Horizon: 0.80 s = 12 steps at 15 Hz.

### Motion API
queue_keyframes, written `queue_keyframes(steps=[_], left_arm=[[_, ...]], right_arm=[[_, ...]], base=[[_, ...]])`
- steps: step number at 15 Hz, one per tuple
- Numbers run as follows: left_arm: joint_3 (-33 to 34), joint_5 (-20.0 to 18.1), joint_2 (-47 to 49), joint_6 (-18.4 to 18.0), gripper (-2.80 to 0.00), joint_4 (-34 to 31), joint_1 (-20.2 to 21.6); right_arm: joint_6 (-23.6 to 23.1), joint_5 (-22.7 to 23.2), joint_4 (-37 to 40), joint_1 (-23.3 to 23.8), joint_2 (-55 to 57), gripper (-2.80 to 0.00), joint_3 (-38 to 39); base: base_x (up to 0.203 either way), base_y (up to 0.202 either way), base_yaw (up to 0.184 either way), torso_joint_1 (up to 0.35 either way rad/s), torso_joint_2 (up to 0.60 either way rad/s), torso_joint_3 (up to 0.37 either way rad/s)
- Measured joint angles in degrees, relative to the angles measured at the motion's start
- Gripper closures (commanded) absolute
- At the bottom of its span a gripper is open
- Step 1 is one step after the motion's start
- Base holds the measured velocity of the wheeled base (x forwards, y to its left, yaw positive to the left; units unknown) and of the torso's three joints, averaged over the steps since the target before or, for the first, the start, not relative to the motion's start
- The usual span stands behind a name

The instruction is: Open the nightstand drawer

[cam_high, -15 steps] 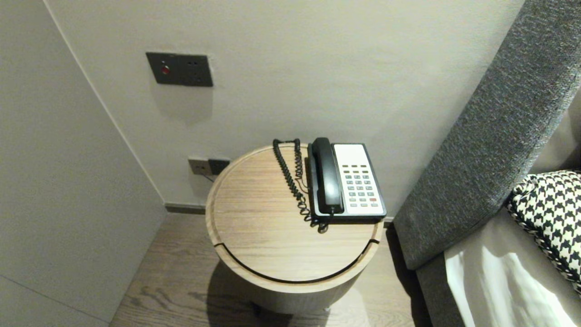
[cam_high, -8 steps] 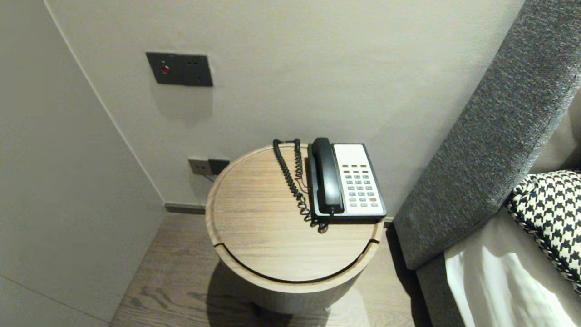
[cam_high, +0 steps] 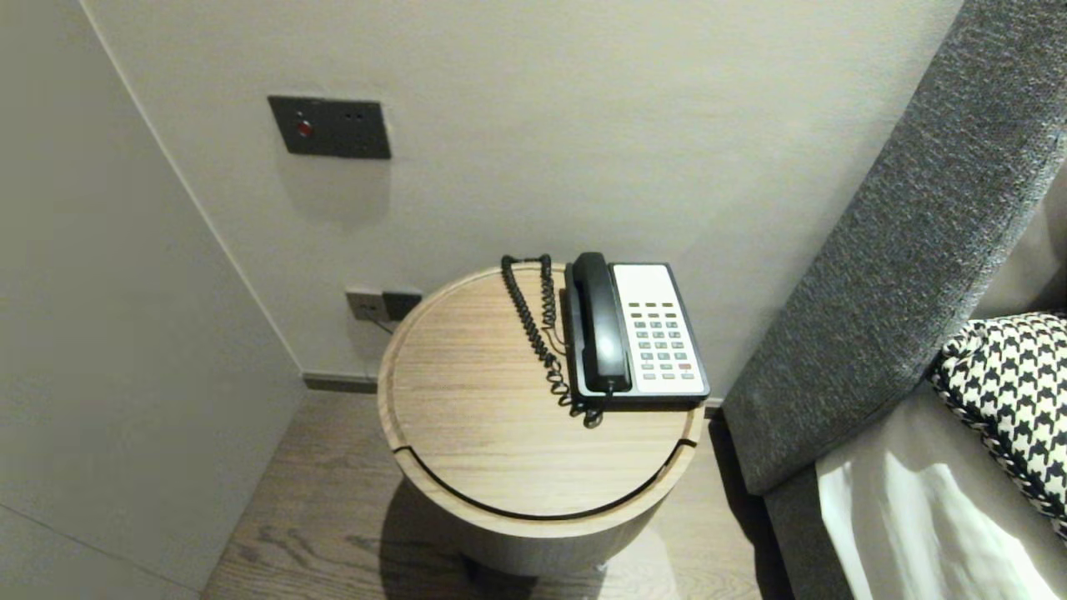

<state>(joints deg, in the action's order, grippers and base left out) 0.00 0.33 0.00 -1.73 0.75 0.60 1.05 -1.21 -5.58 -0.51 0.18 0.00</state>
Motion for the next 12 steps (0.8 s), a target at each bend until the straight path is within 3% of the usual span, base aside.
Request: queue_keyframes(steps=[12], left_arm=[[0.0,0.0,0.0,0.0,0.00,0.0,0.0]], right_arm=[[0.0,0.1,0.0,-0.1,0.0,0.00,0.0]], base=[[0.000,0.000,0.000,0.000,0.00,0.000]])
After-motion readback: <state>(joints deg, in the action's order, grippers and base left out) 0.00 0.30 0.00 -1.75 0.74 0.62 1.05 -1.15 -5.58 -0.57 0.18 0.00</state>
